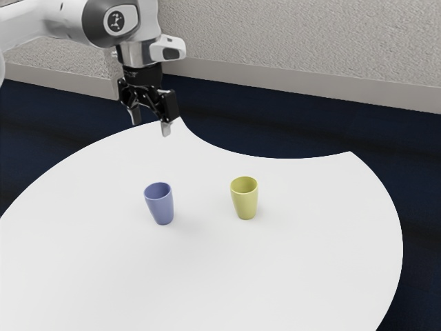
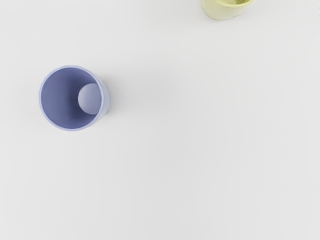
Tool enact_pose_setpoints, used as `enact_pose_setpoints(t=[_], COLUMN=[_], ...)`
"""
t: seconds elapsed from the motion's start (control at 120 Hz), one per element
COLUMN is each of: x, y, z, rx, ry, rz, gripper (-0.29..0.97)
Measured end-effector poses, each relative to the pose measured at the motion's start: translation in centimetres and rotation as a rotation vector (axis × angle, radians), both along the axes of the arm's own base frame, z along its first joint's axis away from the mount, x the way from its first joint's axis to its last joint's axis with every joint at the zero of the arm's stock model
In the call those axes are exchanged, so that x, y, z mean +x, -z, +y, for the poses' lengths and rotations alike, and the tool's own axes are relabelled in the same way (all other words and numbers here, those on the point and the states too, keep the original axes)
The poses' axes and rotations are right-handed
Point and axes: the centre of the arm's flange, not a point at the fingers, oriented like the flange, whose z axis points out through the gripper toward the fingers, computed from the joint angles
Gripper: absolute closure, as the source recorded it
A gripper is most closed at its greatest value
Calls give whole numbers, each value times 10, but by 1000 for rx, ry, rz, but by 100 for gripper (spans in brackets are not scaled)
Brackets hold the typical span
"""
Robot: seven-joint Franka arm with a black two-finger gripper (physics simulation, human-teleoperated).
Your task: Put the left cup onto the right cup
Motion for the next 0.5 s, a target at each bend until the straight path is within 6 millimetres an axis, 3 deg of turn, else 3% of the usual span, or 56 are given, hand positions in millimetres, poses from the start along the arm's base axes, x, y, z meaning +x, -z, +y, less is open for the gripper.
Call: enact_pose_setpoints(t=[0.3, 0.5], x=[3, 7], y=[5, 20], z=[-6, -2], rx=[-1, 0], ry=[10, 3], rz=[-6, 2], gripper=[0, 0])
